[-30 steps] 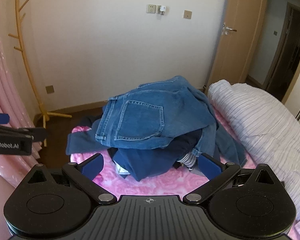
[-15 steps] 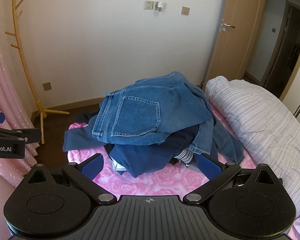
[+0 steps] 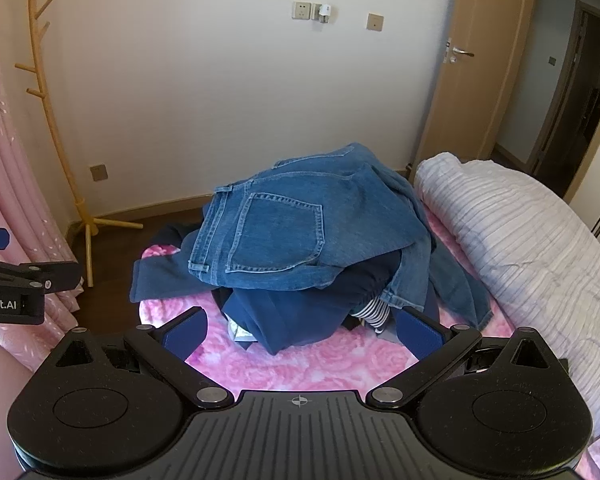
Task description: Fold clothes
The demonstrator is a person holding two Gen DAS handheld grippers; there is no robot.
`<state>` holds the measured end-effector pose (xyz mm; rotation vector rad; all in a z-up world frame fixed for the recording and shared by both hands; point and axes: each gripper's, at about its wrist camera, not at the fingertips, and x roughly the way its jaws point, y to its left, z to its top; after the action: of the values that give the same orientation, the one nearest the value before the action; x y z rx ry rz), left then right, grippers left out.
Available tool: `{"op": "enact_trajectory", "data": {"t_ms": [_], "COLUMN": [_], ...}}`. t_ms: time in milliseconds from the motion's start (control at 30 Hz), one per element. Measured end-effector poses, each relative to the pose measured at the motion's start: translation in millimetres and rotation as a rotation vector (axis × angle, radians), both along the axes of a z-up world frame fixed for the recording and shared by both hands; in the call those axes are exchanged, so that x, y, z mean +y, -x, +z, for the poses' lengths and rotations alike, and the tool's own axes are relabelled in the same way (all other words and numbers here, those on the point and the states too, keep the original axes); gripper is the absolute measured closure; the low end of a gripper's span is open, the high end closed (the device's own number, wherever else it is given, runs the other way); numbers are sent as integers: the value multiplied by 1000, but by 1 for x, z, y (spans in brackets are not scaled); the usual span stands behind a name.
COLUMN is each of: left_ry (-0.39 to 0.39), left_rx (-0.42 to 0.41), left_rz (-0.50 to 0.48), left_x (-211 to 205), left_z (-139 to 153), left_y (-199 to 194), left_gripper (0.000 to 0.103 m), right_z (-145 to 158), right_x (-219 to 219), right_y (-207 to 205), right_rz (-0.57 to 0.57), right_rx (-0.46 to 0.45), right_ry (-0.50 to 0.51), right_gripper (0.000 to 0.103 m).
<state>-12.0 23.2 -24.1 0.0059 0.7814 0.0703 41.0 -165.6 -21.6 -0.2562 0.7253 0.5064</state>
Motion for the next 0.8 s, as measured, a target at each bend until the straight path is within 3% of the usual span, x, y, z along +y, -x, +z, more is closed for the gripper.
{"op": "enact_trajectory", "data": {"t_ms": [800], "left_ry": [-33], "left_rx": [14], "left_rz": [13], "left_x": [-10], "left_z": [1], "left_y": [3], "left_gripper": [1], "right_z": [3], "right_x": [-7], "right_y": [-3], "right_rz": [7], "right_rx": [10], "right_ry": [-8], "right_gripper": [0]}}
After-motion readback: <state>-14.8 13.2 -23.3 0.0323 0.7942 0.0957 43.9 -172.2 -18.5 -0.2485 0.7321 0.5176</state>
